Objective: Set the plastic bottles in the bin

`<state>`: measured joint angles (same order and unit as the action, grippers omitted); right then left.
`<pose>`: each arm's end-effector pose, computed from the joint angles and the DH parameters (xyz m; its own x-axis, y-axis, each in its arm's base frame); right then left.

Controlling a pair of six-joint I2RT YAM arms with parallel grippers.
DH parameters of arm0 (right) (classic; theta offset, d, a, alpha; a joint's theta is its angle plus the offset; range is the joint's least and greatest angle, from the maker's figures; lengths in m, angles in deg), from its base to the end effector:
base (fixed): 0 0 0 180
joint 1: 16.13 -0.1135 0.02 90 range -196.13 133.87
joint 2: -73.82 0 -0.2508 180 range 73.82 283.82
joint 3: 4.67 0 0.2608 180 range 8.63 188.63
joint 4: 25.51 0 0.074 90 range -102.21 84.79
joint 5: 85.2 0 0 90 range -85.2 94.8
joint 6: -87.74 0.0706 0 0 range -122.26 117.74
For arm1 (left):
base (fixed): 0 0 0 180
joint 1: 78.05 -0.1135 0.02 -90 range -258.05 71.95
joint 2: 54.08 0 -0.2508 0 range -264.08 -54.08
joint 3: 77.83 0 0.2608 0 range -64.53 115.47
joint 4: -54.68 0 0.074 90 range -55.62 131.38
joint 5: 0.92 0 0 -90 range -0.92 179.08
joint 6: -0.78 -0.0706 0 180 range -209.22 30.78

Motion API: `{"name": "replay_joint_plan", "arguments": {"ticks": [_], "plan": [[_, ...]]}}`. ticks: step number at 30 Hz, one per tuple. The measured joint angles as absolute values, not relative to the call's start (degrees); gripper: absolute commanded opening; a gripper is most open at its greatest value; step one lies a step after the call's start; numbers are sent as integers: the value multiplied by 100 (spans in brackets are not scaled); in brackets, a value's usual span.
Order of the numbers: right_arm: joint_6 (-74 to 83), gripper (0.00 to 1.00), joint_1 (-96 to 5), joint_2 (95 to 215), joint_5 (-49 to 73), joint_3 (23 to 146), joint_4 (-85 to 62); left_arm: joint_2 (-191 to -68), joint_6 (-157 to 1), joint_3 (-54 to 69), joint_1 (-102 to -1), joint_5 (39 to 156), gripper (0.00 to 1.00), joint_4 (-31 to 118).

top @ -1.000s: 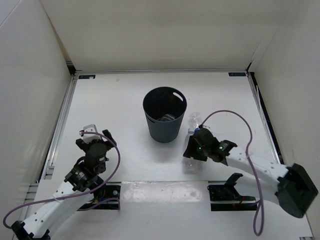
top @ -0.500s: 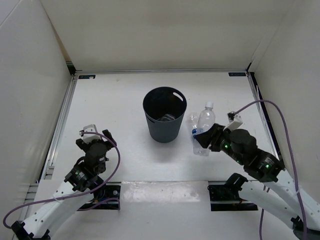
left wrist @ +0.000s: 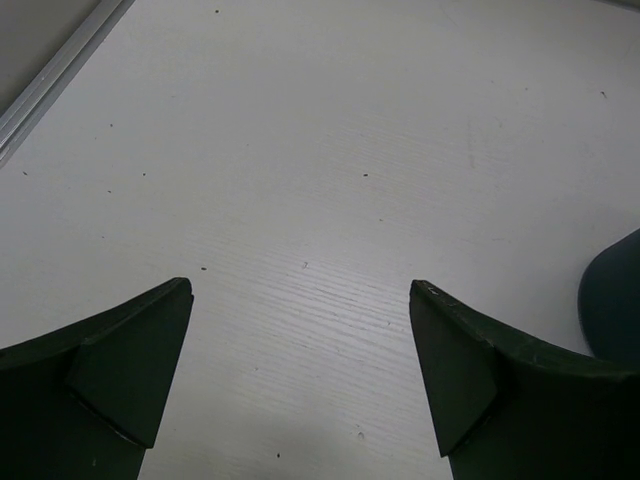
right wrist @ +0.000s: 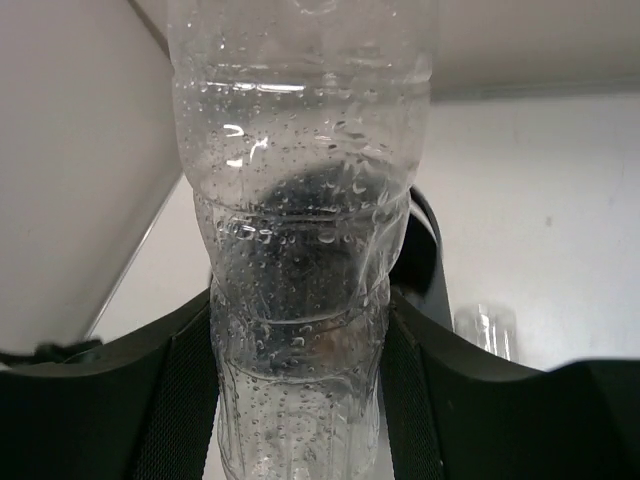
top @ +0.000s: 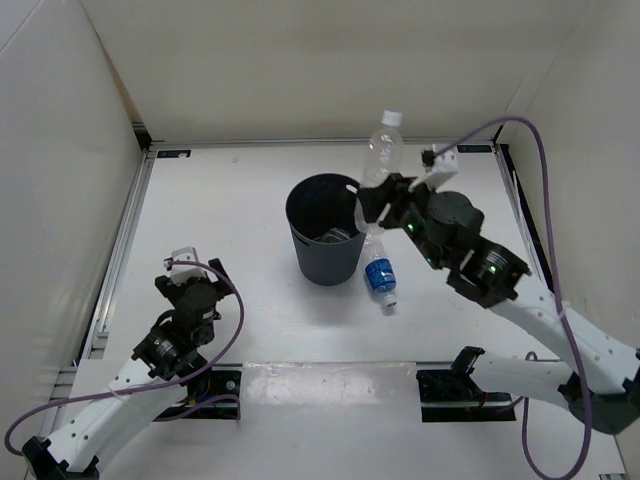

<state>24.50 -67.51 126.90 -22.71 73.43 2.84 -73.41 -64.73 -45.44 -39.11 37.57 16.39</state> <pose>0.1766 0.1688 0.4164 -0.2148 0.3709 -0.9035 -0.3454 0.8364 0.4255 0.1468 -0.0476 0.2052 -0.2356 -0.1413 -0.9615 -0.2826 0.9566 -0.0714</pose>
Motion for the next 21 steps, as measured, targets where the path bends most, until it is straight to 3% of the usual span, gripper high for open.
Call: {"name": "replay_joint_plan", "arguments": {"ticks": [4, 5, 8, 21], "plan": [[1878, 71, -7112, 13778, -2741, 8335, -169, -7542, -6497, -4544, -3909, 3796, 100, 1678], [1749, 82, -7168, 13999, -2778, 8506, -236, -7577, -6504, -4542, -3909, 3807, 100, 1698], [1440, 89, -7173, 14567, -2780, 8888, -302, -7665, -6523, -4542, -3909, 3844, 100, 1735], [1454, 89, -6830, 15343, -2478, 9120, 153, -7695, -6541, -4542, -3909, 3877, 100, 1766]]}}
